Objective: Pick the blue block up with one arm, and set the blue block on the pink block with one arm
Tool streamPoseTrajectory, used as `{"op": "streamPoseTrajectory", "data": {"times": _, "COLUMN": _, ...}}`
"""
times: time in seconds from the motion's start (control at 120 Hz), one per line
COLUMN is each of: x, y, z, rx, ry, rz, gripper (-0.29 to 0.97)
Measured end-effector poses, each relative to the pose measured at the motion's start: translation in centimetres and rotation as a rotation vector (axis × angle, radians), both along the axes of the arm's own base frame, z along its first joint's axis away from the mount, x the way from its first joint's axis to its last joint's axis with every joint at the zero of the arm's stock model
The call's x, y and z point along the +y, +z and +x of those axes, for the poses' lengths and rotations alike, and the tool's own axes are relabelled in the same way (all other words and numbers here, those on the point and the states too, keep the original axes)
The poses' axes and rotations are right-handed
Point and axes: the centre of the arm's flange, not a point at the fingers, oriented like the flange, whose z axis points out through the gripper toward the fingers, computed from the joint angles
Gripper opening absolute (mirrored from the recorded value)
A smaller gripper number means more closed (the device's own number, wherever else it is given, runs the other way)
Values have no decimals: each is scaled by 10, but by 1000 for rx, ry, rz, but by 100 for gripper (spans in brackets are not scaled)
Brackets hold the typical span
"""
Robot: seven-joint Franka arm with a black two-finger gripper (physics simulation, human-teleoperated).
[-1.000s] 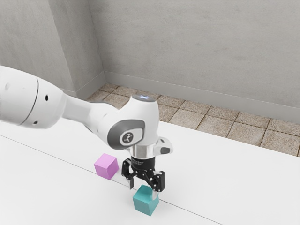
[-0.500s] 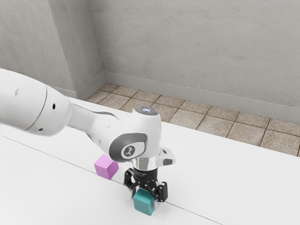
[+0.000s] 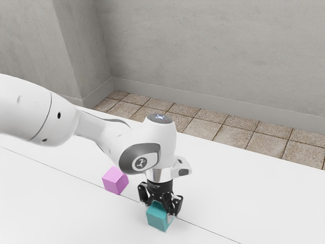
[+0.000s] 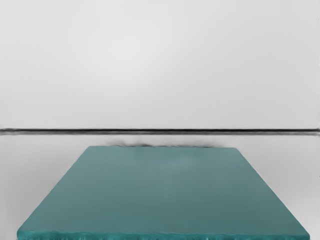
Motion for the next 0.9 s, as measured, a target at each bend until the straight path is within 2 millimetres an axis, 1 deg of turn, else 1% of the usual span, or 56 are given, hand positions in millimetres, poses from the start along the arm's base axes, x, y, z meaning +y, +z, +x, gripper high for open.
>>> {"op": "streamPoseTrajectory", "data": {"times": 0.133, "x": 7, "y": 23, "z": 4, "rx": -46, "ry": -15, "rz": 23, "gripper": 38}}
{"op": "streamPoseTrajectory", "data": {"times": 0.217, "x": 15, "y": 44, "z": 7, "rx": -79, "ry": -13, "rz": 33, "gripper": 38}}
{"op": "streamPoseTrajectory", "data": {"times": 0.292, "x": 28, "y": 58, "z": 11, "rx": -92, "ry": -2, "rz": 43, "gripper": 38}}
{"op": "streamPoseTrajectory", "data": {"times": 0.375, "x": 56, "y": 68, "z": 19, "rx": -93, "ry": 35, "rz": 51, "gripper": 38}}
{"op": "streamPoseTrajectory", "data": {"times": 0.467, "x": 89, "y": 72, "z": 26, "rx": -82, "ry": 74, "rz": 54, "gripper": 39}}
{"op": "streamPoseTrajectory", "data": {"times": 0.533, "x": 105, "y": 73, "z": 29, "rx": -71, "ry": 85, "rz": 54, "gripper": 39}}
{"op": "streamPoseTrajectory", "data": {"times": 0.708, "x": 138, "y": 74, "z": 35, "rx": -53, "ry": 79, "rz": 43, "gripper": 39}}
{"op": "streamPoseTrajectory", "data": {"times": 0.817, "x": 151, "y": 74, "z": 38, "rx": -48, "ry": 61, "rz": 37, "gripper": 39}}
{"op": "streamPoseTrajectory", "data": {"times": 0.9, "x": 166, "y": 74, "z": 41, "rx": -47, "ry": 56, "rz": 32, "gripper": 38}}
